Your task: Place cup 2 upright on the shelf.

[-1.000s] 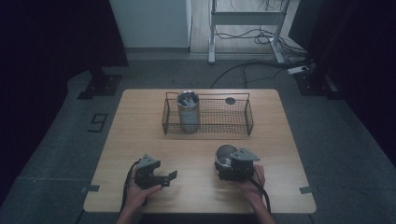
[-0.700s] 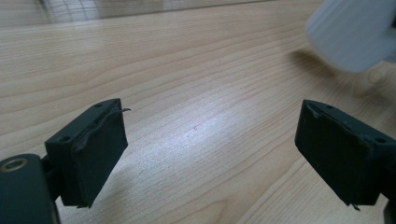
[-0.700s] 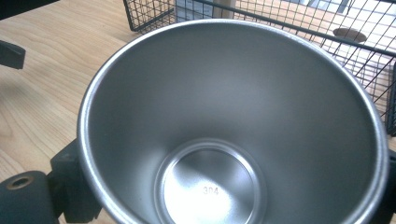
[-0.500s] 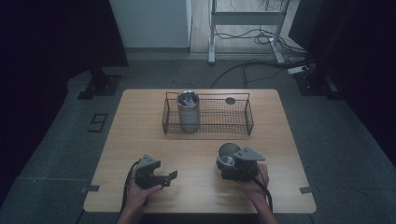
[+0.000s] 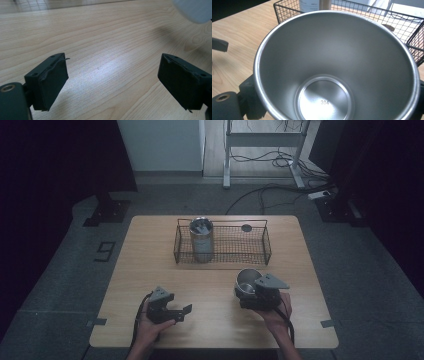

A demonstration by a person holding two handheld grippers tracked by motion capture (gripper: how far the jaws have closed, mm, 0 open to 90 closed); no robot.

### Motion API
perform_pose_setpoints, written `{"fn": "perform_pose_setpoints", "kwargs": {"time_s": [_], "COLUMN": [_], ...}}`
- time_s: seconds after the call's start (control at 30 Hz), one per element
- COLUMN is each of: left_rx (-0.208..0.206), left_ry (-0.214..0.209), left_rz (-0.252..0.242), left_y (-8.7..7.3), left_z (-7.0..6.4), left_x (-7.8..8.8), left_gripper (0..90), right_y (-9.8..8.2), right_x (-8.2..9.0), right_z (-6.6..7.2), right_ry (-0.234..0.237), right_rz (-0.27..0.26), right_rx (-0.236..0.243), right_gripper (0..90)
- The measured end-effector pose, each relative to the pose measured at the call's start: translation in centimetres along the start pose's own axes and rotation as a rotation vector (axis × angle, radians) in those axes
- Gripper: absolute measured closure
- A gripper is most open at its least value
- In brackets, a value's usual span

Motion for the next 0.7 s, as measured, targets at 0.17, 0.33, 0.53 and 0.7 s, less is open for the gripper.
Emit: {"fn": "perform_pose_setpoints", "kwargs": {"time_s": [0.17,0.33,0.53,0.7], "left_rx": [0.003,-0.004,-0.01,-0.007], "left_ry": [-0.011,-0.022,-0.018,-0.018], "left_rz": [-0.006,-0.005,-0.005,-0.004], "left_y": [0.0,-0.1,0.0,0.0], "left_z": [0.0,-0.1,-0.3,-0.3], "left_x": [0.1,0.1,0.1,0.1], "left_gripper": [9.3,9.3,9.2,9.3], "right_y": [0.8,2.3,3.6,4.4], "right_x": [0.2,0.5,0.5,0.4], "right_z": [-0.2,-0.5,-0.9,-1.5], "right_ry": [-0.008,-0.021,-0.022,-0.03], "right_rz": [-0.002,-0.014,-0.021,-0.02], "right_rx": [-0.01,-0.013,-0.015,-0.022], "right_gripper": [7.7,7.7,7.7,7.7]}}
Point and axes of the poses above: each handheld gripper's, and its own axes: x roughly backward along the jaws, y roughly out of its top, z roughly to its left, the point moved 1 cm from there along -x, roughly forward along the jaws, and after that the axes turned 8 degrees about -x, right-handed, at the moved point
